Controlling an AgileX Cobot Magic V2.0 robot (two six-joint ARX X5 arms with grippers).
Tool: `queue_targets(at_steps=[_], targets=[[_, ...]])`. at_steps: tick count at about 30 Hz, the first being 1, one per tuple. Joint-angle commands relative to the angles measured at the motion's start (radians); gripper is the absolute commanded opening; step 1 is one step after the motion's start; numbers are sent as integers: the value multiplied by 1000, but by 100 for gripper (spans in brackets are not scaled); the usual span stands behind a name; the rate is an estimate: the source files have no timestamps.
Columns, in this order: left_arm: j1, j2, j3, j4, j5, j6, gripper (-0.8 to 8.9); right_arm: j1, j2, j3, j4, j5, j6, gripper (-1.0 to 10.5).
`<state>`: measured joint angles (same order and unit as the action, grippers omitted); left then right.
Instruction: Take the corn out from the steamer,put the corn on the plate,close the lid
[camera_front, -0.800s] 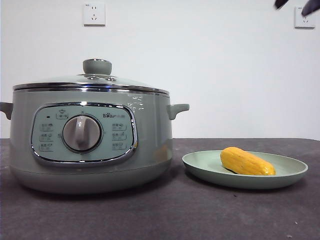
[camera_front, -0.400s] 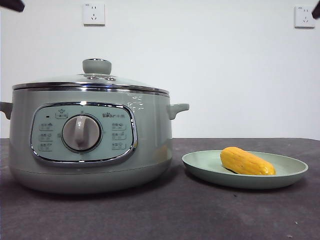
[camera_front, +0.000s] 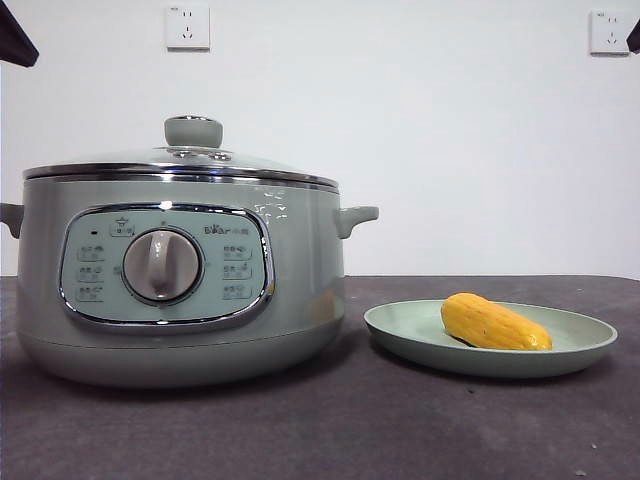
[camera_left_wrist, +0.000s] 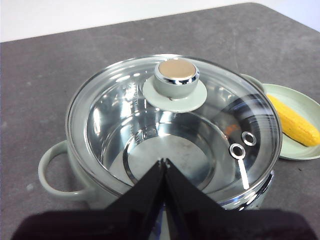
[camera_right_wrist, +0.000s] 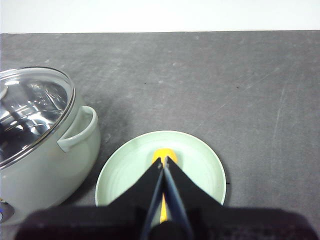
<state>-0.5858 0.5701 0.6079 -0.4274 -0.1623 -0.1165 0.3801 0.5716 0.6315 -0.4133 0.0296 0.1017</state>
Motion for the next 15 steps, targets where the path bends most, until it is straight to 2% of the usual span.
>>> queue_targets(at_steps=[1, 6, 9, 12, 15], targets=[[-3, 0, -3, -1, 5, -7, -3, 0, -3, -8, 8, 3, 13, 2], [-3, 2, -3, -1, 5, -6, -3, 0, -2, -8, 8, 3, 13, 2], [5, -34, -3, -24, -22, 119, -3, 0, -2, -8, 8, 3, 13, 2], [51, -115, -8, -31, -18, 179, -3, 1, -3, -8, 8, 3, 13, 2], [142, -203, -34, -16, -13, 193, -3, 0, -2, -8, 8, 3, 13, 2]])
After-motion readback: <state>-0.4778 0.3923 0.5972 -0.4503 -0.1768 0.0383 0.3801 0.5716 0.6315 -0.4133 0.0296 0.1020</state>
